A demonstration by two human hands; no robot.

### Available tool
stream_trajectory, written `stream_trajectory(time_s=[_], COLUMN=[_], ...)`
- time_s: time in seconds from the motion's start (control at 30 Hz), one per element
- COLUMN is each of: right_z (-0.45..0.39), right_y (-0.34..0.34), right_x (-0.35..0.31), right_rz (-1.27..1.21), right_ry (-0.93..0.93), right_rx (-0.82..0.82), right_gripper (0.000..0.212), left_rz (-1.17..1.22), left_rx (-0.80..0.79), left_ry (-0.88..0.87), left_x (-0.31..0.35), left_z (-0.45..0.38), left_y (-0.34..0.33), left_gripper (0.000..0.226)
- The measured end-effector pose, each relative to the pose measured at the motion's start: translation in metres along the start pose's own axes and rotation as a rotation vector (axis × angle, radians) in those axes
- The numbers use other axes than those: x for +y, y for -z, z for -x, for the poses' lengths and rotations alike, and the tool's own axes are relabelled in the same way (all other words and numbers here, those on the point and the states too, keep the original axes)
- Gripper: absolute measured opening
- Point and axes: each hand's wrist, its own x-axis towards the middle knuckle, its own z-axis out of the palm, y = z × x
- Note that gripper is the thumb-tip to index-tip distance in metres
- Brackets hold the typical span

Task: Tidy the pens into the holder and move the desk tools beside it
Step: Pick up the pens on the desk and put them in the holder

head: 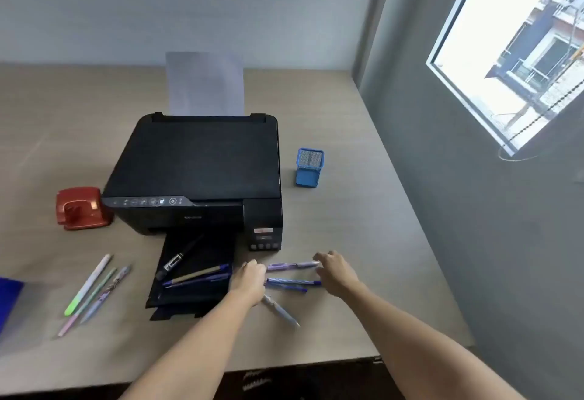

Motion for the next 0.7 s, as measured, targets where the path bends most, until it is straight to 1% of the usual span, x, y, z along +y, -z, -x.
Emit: stream_trajectory(time_s=[0.07,0.13,0.27,0.33,0.4,0.47,0.53,0.6,0.67,0.7], right_z=[-0.012,-0.019,-0.033,-0.04,-0.045,-0.045,-0.044,-0.042,-0.043,-0.044], right_y=[-0.004,-0.01,-0.015,-0.014,-0.006,0.007,0.025,0.048,0.075,0.088], right_x=[-0.005,-0.01,-0.009,0.001,0.018,0.042,0.066,0.081,0.086,0.086], right_rz=[0.035,0.085,0.18,0.209,0.201,0.096,-0.076,-0.268,-0.397,-0.423], right_ry=[0.0,0.006,0.061,0.111,0.126,0.075,-0.05,-0.19,-0.298,-0.313], right_rx=[0.016,0.027,0.046,0.046,0.03,0.033,0.101,0.248,0.398,0.461], right_gripper=[0.038,0.037,0.024,0.019,0.015,0.014,0.021,0.024,0.018,0.012], left_rz=[0.032,-0.019,-0.185,-0.241,-0.246,-0.227,-0.165,-0.041,0.095,0.15], left_rx=[0.011,-0.003,-0.058,-0.085,-0.121,-0.112,-0.022,0.131,0.321,0.403], left_ry=[0.023,-0.003,-0.106,-0.147,-0.17,-0.23,-0.319,-0.375,-0.382,-0.371], left_x=[-0.002,-0.005,-0.011,-0.008,0.0,0.012,0.028,0.047,0.069,0.078], left_z=[-0.009,-0.015,-0.031,-0.033,-0.026,-0.012,-0.003,-0.009,-0.037,-0.058], left_y=[-0.003,-0.003,-0.005,0.002,0.018,0.042,0.075,0.115,0.152,0.167], left_gripper=[0.016,0.015,0.026,0.026,0.021,0.016,0.01,0.003,0.005,0.006])
